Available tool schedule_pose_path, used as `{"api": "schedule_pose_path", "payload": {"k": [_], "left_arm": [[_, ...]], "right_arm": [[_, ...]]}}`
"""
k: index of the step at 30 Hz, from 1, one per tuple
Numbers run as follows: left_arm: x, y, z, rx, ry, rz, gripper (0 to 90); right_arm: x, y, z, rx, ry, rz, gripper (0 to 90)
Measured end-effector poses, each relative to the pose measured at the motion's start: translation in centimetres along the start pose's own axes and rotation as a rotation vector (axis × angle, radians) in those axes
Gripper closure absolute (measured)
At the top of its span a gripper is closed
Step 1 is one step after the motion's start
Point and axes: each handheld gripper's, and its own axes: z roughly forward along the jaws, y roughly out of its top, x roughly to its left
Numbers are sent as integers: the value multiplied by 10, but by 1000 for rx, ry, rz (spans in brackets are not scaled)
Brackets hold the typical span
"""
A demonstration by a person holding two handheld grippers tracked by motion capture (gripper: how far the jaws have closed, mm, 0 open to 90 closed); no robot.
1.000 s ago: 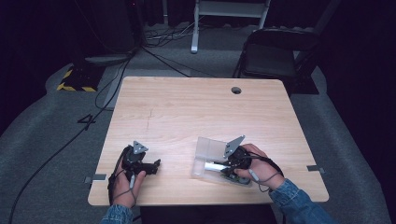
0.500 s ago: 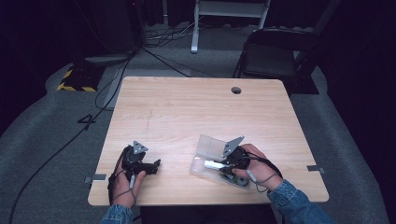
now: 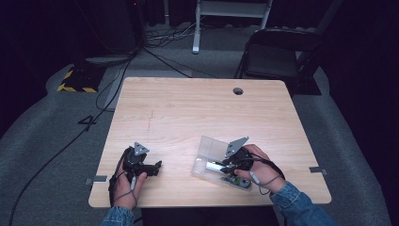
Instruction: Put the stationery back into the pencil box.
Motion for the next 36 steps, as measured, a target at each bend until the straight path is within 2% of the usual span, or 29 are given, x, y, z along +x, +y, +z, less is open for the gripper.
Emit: {"api": "schedule_pose_path", "payload": {"k": [3,5,6,8,9,13,15,17,18,20,30,36], "left_arm": [[0,0,0,4,0,5,70],[0,0,0,4,0,4,69],[0,1,0,4,0,3,68],[0,1,1,3,0,2,67],[0,1,1,3,-2,2,65],[1,1,1,6,4,7,55],[1,1,1,7,4,9,54],[1,1,1,11,3,7,50],[1,2,2,11,2,3,46],[1,2,2,9,5,-4,38],[3,3,4,19,-3,0,9],[5,5,5,23,-8,7,3]], "right_arm": [[0,1,-10,-46,-24,5,609],[0,1,-12,-57,-28,13,605],[-1,0,-19,-84,-49,20,589],[-2,0,-22,-97,-57,25,582],[-2,0,-28,-129,-75,41,555],[-5,-2,-38,-161,-107,57,527],[-8,-5,-48,-199,-129,88,504],[-9,-7,-50,-207,-136,95,495],[-12,-10,-57,-223,-162,110,469],[-16,-13,-64,-243,-185,131,443],[-29,-29,-88,-291,-250,200,392],[-37,-42,-103,-314,-287,259,353]]}}
